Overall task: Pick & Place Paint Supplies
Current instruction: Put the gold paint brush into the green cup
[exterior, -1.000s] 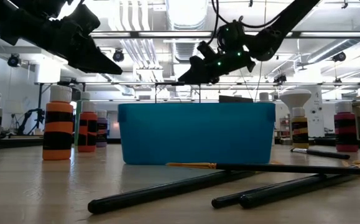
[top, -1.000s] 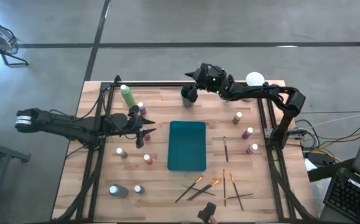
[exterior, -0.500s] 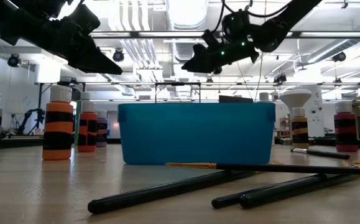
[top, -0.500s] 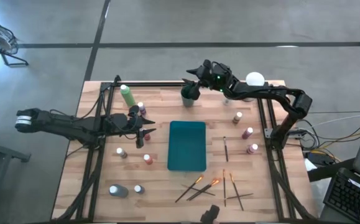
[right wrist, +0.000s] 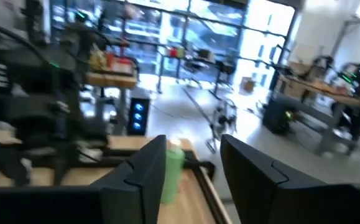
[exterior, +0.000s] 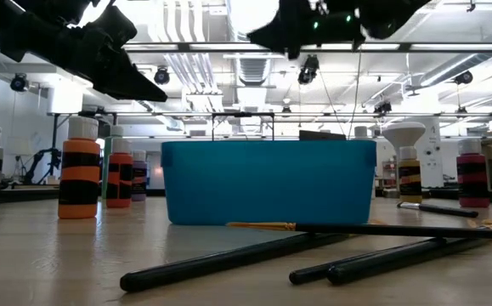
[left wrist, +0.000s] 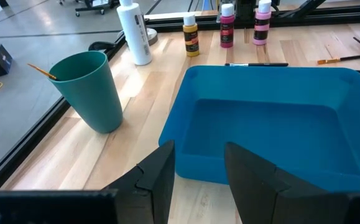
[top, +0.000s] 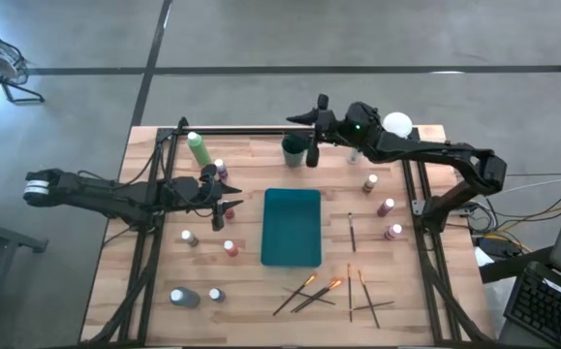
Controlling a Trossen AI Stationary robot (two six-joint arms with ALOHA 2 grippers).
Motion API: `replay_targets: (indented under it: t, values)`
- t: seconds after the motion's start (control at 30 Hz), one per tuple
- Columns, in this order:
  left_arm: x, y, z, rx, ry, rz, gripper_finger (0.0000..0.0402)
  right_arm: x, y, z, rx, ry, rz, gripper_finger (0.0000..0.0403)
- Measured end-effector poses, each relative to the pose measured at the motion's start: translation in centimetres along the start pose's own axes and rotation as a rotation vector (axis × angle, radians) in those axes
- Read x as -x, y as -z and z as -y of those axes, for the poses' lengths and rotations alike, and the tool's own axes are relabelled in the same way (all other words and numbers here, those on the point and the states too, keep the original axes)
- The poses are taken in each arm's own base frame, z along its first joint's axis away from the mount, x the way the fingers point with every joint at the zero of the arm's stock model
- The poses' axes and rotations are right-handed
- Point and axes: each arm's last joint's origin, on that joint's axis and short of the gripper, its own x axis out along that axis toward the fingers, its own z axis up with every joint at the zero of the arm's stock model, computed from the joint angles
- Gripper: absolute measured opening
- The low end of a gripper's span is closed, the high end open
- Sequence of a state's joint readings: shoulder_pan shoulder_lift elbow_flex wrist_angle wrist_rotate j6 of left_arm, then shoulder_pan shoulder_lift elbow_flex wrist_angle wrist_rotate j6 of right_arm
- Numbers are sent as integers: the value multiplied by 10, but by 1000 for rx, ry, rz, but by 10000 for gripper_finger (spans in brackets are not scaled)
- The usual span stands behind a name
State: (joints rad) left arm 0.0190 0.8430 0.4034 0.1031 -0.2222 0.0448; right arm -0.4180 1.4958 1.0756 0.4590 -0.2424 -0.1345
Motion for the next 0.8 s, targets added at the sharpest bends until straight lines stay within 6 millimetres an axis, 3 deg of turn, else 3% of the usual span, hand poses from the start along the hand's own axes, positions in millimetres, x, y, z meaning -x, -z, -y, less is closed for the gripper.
replay_targets:
  t: [0.5,0.8]
  values:
    - [0,0,0,0,0,-1,145,30,-38,-72,0,-228,-49,17]
    - [0,0,0,0,0,-1,145,53,-36,-99,-176,-303,-281,12]
